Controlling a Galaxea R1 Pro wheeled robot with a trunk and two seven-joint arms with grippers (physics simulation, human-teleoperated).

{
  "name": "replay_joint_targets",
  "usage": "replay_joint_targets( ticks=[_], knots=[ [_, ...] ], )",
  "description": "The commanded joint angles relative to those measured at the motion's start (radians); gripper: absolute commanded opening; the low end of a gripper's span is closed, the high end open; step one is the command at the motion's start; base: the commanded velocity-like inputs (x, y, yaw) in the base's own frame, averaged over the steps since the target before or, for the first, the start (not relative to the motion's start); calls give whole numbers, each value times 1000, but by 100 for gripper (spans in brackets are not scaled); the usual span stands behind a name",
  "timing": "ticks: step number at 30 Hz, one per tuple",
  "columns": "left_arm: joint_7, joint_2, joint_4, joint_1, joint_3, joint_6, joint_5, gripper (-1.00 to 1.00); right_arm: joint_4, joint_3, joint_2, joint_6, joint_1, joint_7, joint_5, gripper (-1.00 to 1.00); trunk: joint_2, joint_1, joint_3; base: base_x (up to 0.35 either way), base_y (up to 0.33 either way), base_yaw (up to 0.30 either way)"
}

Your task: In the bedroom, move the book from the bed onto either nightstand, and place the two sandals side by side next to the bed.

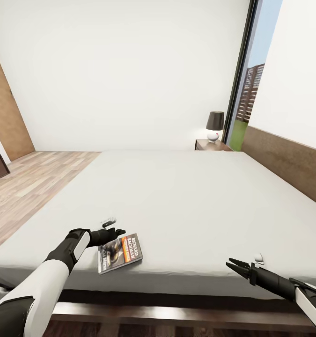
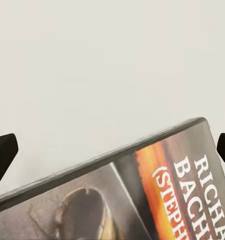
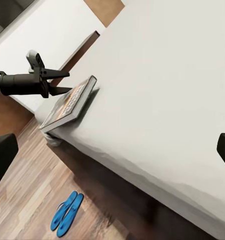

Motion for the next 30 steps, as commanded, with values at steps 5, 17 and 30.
replay_joint_targets(
  ticks=[5, 17, 30],
  knots=[
    [-2, -1, -1, -1, 5, 8, 2, 100, 1, 6, -1, 11, -1, 1, -10, 100, 0, 0, -1, -2, 0, 0],
    [-2, -1, -1, -1, 6, 8, 2, 100, 0, 6, -1, 11, -1, 1, -10, 100, 0, 0, -1, 0, 0, 0],
    [-2, -1, -1, -1, 5, 8, 2, 100, 0, 6, -1, 11, -1, 1, -10, 100, 0, 0, -1, -42, 0, 0]
  ],
)
